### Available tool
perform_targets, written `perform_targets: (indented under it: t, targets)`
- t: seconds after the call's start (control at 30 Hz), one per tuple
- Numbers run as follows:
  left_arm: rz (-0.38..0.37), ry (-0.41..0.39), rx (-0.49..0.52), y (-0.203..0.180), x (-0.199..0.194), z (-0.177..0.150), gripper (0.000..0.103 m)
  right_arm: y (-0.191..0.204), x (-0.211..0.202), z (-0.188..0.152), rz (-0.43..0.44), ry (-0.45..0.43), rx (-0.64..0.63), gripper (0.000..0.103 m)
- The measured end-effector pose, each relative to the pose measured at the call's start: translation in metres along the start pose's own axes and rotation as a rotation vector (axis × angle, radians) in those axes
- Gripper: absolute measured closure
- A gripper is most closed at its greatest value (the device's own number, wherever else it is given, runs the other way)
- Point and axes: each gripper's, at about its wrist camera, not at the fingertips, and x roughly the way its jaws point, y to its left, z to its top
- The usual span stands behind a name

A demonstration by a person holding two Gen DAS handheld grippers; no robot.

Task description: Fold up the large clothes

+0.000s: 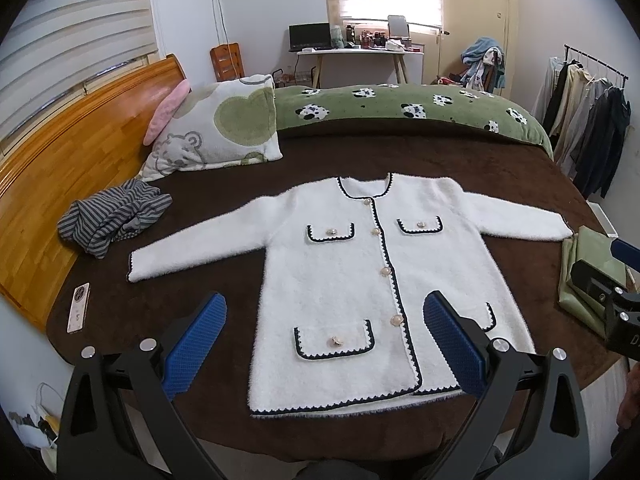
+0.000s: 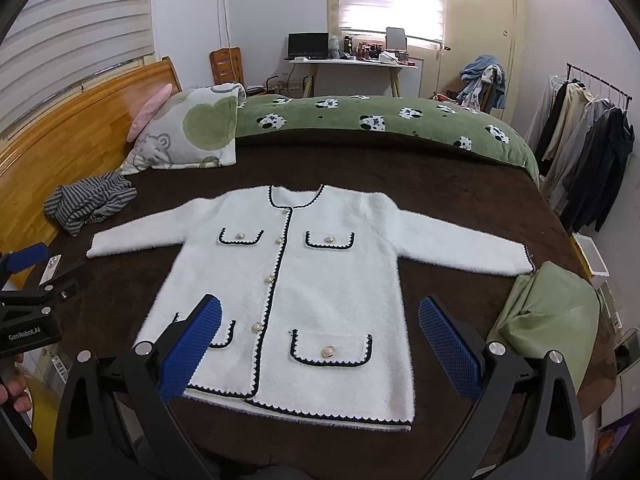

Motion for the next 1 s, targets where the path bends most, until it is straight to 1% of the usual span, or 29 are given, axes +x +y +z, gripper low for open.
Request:
perform_targets:
  t: [0.43,1.0]
  targets:
    - [0.001,0.002,0.003,0.0012,-0.0008,-0.0003,0.006,-0.0037,-0.0038,-0.0026,-0.016,0.003,-0.010,0.005]
    - [0.001,0.006,0.004,0.0014,-0.0013,-0.0020,0.006,-0.0011,-0.0052,-0.0056,-0.013,0.008,-0.022,0.005]
